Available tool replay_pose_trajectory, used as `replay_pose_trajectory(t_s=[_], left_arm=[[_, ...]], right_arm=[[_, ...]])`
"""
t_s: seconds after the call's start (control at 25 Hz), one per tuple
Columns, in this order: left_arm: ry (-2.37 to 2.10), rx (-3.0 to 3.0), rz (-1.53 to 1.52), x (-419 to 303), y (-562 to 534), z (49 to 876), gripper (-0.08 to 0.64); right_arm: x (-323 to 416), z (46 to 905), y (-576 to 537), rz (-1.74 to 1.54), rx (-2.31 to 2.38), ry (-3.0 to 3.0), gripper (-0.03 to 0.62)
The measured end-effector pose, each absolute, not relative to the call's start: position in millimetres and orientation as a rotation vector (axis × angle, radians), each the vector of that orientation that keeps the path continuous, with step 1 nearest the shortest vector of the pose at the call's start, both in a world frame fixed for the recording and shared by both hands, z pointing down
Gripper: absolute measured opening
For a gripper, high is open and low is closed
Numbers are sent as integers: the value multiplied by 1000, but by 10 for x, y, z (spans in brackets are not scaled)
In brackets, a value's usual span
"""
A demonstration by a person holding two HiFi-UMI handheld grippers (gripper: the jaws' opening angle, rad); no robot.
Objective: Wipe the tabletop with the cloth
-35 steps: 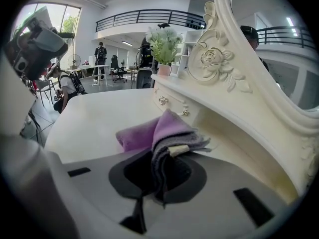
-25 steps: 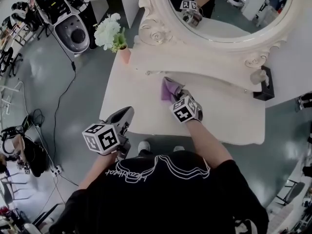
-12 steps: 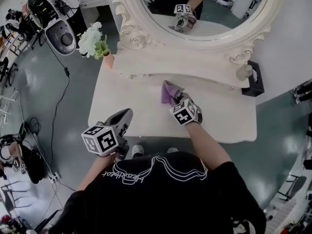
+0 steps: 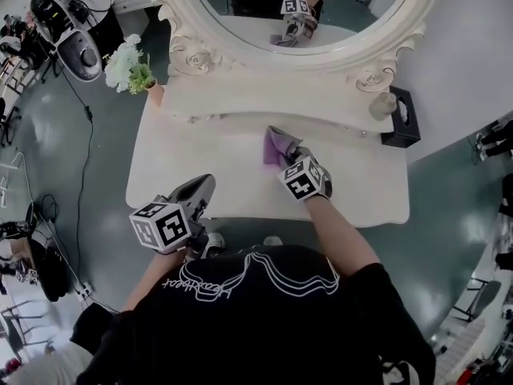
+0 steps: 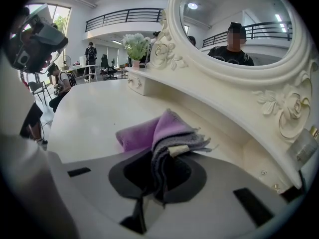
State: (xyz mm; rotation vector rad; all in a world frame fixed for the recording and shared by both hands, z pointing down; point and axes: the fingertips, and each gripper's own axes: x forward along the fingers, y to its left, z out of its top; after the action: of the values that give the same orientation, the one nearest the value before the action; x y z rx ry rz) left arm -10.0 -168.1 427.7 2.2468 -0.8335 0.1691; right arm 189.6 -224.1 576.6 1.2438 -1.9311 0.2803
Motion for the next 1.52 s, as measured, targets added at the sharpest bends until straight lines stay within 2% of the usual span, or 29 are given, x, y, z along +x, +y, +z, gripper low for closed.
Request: replay_pose_trajectory(t_s=[1.52], left_arm=[[-676, 2311, 222, 1301, -1328, 4430, 5]], right_arm=[[3577, 5739, -1631, 333, 1409, -1841, 51]])
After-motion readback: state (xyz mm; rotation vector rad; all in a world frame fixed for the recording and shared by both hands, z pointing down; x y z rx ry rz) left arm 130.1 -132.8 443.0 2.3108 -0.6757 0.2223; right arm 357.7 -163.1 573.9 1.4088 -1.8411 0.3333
